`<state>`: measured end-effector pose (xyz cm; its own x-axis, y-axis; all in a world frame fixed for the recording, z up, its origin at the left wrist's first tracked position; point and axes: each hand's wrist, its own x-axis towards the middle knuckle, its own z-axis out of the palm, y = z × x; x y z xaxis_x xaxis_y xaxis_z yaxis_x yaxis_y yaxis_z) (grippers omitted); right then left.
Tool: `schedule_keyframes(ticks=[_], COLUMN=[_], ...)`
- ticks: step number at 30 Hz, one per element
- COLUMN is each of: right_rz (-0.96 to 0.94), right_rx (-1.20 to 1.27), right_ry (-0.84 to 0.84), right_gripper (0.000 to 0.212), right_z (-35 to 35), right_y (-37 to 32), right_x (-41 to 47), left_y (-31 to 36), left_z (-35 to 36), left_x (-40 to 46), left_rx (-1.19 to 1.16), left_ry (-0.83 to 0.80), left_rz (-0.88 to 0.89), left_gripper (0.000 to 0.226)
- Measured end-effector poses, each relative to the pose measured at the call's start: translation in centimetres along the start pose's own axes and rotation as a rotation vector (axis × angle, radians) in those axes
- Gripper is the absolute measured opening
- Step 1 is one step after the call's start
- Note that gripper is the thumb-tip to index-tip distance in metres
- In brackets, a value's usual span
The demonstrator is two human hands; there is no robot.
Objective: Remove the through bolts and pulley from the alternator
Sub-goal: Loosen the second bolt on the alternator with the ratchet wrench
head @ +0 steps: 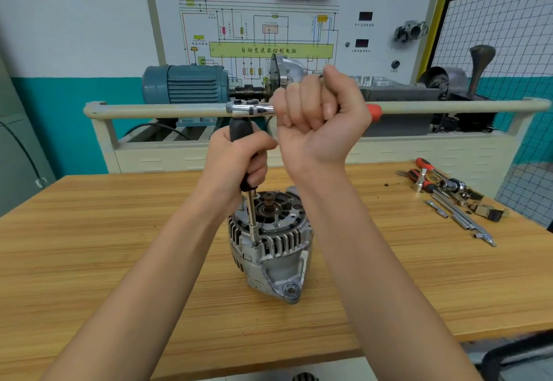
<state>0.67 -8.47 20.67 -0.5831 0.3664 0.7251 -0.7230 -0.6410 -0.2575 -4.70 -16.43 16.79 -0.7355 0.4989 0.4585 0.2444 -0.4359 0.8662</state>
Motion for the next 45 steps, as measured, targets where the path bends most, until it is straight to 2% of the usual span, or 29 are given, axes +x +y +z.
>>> schedule_keyframes(ticks=[3,5,8,10,12,14,17,19,21,26,28,31,35,37,39,41,43,45], right_rz=[0.153,0.187,0.154,0.082,-0.052,-0.232,-0.372,-0.298,-0.131,0.207,0.231,0.142,-0.109,-0.238,-0.285,-0.19,-0.022,0.126], right_rx=[0.247,0.327,0.282,0.166,-0.035,-0.256,-0.383,-0.293,-0.141,0.296,0.374,0.272,-0.074,-0.237,-0.287,-0.209,-0.064,0.096], right_ry=[0.11,0.155,0.169,0.118,0.031,-0.01,-0.026,-0.066,-0.073,0.098,0.124,0.098,-0.038,-0.028,-0.015,-0.05,-0.059,0.007], right_gripper=[0.047,0.047,0.048,0.05,0.054,0.048,0.038,0.042,0.051,0.048,0.048,0.047,0.048,0.044,0.043,0.046,0.05,0.049], right_z=[-1.2,-1.6,-1.3,-0.9,-0.1,0.8,1.5,1.2,0.7,-1.1,-1.4,-1.3,0.3,1.1,1.2,1.0,0.6,-0.1], right_y=[-0.7,-0.8,-0.6,-0.2,0.5,1.5,2.3,1.7,0.6,-0.8,-0.8,-0.5,0.9,1.7,2.0,1.4,0.4,-0.4], right_x=[0.6,0.9,0.7,0.4,-0.2,-1.0,-1.9,-1.7,-0.8,1.0,1.2,0.7,-0.6,-1.2,-1.6,-1.2,-0.4,0.5], left_y=[0.4,0.5,0.5,0.3,0.0,-0.1,-0.3,-0.3,-0.1,0.6,0.7,0.6,-0.1,-0.3,-0.4,-0.3,0.0,0.2], left_z=[-0.4,-0.3,0.0,0.4,0.9,1.4,1.5,1.1,0.5,-0.9,-0.8,-0.4,0.7,1.4,1.5,1.0,0.2,-0.6], left_x=[-0.1,-0.1,0.0,0.1,0.3,0.4,0.3,0.0,-0.2,0.0,0.0,0.1,0.2,0.2,0.2,0.0,-0.1,-0.1], left_rx=[-0.027,0.01,0.032,0.058,0.097,0.151,0.197,0.163,0.096,-0.043,-0.051,-0.018,0.054,0.101,0.125,0.11,0.061,-0.005], left_ry=[-0.249,-0.295,-0.182,-0.018,0.159,0.281,0.322,0.248,0.096,-0.343,-0.406,-0.265,0.127,0.288,0.343,0.261,0.085,-0.11], left_rz=[-0.09,-0.113,-0.115,-0.093,-0.065,-0.031,0.025,0.025,0.005,-0.118,-0.15,-0.146,-0.046,0.009,0.039,0.032,0.0,-0.043], left_gripper=[0.035,0.039,0.041,0.041,0.042,0.039,0.039,0.042,0.039,0.034,0.037,0.038,0.041,0.042,0.042,0.042,0.039,0.037])
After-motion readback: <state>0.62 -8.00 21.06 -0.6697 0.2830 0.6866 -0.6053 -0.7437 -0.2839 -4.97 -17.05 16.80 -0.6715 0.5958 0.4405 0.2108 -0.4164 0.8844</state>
